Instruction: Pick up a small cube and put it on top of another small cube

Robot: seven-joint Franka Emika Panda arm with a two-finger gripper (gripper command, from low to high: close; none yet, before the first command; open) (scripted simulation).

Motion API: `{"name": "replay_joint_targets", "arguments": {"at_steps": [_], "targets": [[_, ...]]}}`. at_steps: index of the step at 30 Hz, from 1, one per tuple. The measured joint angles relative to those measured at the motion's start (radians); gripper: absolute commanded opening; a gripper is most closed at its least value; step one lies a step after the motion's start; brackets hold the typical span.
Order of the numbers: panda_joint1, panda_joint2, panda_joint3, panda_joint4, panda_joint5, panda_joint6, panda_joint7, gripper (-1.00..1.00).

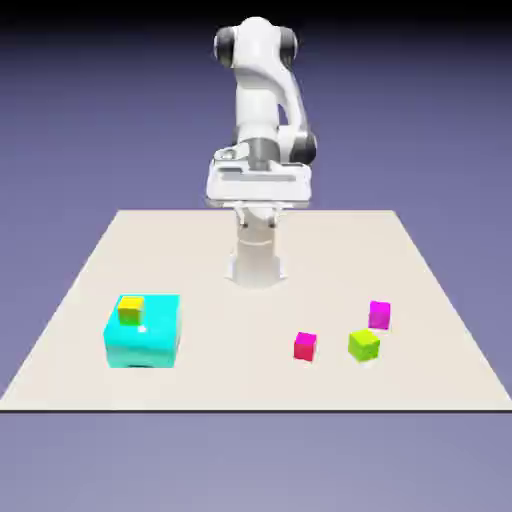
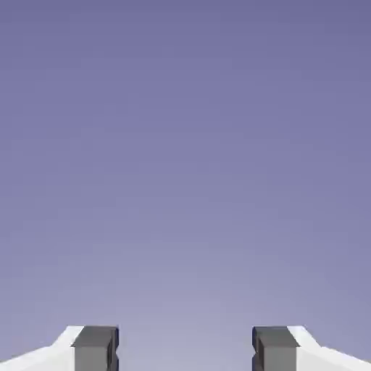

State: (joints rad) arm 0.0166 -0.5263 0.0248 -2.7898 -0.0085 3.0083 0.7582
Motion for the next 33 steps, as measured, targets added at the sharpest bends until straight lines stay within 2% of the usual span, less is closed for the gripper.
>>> {"name": "replay_joint_targets", "arguments": {"at_steps": [22, 24, 28, 29, 33], "targets": [[0.083, 0.797, 0.453, 0.369, -0.156, -0.524, 0.313, 0.00], [0.084, 0.806, 0.458, 0.373, -0.157, -0.530, 0.316, 0.00], [0.156, 0.951, 0.364, 0.377, -0.263, -0.398, 0.390, 0.00], [0.170, 0.980, 0.346, 0.378, -0.285, -0.371, 0.405, -1.00], [0.134, 0.908, 0.392, 0.376, -0.231, -0.437, 0.367, -1.00]]}}
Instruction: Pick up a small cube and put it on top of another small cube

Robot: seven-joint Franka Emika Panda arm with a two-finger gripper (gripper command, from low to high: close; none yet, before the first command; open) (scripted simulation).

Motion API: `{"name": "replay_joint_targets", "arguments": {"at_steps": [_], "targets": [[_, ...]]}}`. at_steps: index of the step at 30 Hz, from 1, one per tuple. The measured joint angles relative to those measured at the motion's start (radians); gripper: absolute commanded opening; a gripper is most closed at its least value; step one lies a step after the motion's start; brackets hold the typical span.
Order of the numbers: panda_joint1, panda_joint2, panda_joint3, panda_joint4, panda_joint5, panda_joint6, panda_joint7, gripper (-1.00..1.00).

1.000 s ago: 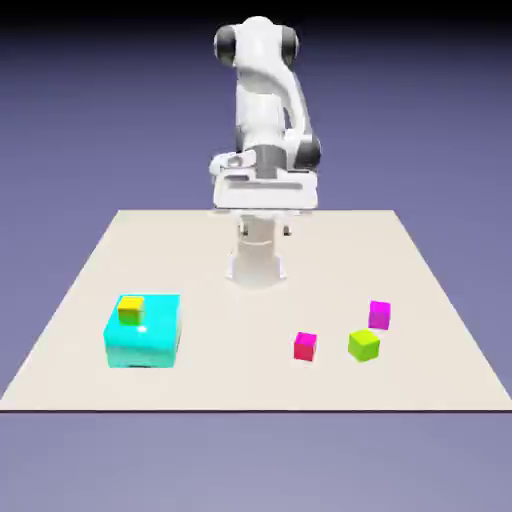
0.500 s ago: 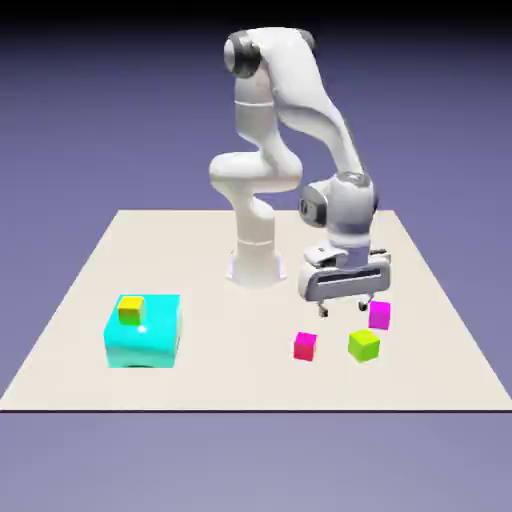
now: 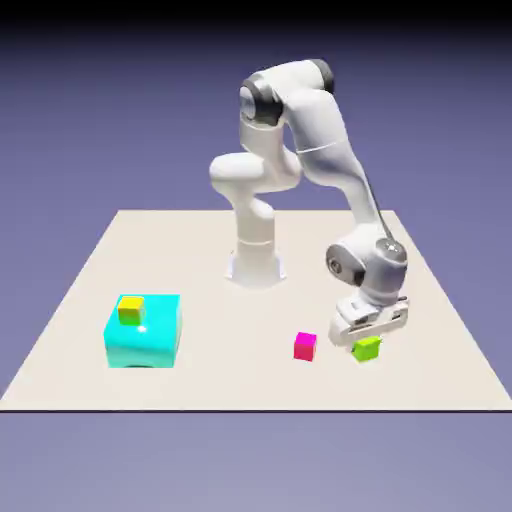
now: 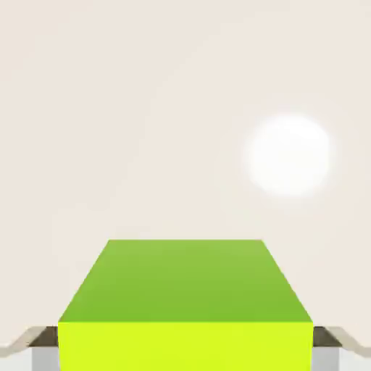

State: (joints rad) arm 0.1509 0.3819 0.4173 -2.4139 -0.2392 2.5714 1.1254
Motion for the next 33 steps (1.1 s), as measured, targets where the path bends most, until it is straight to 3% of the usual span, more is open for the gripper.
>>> {"name": "replay_joint_targets", "arguments": {"at_steps": [3, 20, 30, 31, 33], "targets": [[-0.053, -0.105, 0.073, -0.005, 0.076, -0.094, -0.060, -1.00], [-0.250, -0.384, 0.669, -0.161, 0.131, -0.167, -0.686, -1.00], [-0.106, -0.125, 0.431, -0.165, -0.261, -0.044, -0.405, -1.00], [-0.093, -0.106, 0.413, -0.165, -0.289, -0.035, -0.385, 1.00], [-0.093, -0.106, 0.413, -0.165, -0.291, -0.035, -0.384, 1.00]]}}
